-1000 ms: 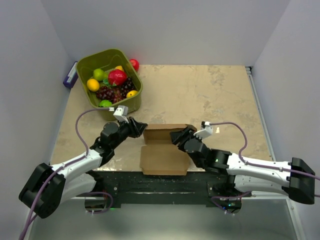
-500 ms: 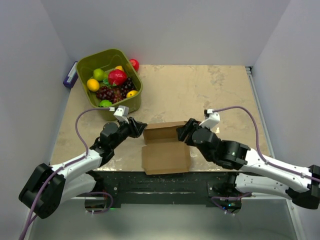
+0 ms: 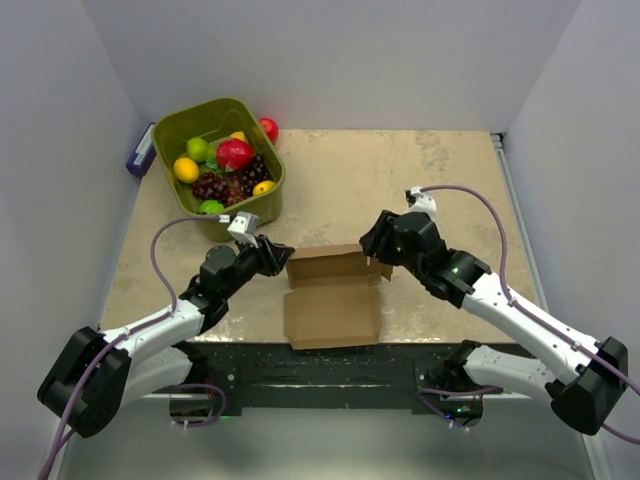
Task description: Fold the paper box
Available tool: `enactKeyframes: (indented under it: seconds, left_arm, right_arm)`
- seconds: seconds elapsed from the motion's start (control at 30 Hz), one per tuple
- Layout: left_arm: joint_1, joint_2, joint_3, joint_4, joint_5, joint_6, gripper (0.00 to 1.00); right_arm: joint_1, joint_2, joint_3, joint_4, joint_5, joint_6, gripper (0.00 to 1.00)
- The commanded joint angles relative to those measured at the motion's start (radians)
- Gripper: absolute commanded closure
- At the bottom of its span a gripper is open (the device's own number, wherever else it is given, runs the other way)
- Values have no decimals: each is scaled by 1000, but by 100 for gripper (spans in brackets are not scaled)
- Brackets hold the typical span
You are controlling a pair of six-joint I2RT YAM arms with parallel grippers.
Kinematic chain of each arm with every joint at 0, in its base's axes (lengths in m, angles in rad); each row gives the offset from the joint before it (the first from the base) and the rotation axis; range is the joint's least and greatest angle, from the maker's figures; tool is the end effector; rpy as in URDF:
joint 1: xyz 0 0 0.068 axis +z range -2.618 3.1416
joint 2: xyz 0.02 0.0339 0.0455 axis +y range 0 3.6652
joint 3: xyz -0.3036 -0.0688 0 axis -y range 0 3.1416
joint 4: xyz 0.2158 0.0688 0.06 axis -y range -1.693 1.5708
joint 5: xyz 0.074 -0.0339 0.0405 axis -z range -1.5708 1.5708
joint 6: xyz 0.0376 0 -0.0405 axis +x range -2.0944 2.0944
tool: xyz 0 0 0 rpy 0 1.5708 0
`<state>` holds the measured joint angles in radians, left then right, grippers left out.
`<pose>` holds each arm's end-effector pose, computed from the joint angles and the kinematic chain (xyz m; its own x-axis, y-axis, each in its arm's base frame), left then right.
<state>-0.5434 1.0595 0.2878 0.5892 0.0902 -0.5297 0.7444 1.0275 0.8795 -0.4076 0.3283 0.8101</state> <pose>0.1502 -0.0947 0.2506 -0.4326 -0.3266 -0.8404 0.4313 0.7435 -0.5110 0.1395 0.1120 0.3431 -0.5861 0.3924 -0.7089 -0.0222 0.8668 0.4982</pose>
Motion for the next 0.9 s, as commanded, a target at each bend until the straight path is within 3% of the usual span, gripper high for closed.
enactKeyframes:
  seconds: [0.0, 0.47, 0.87]
  left_arm:
    - [5, -3, -27, -57, 5, 43, 62]
    - [3, -4, -26, -57, 6, 50, 62]
    - [3, 2, -24, -57, 8, 54, 62]
  right_arm:
    - [-45, -4, -28, 101, -119, -12, 47]
    - [-62, 42, -106, 141, -114, 9, 52]
    - [-82, 26, -223, 315, -176, 119, 57]
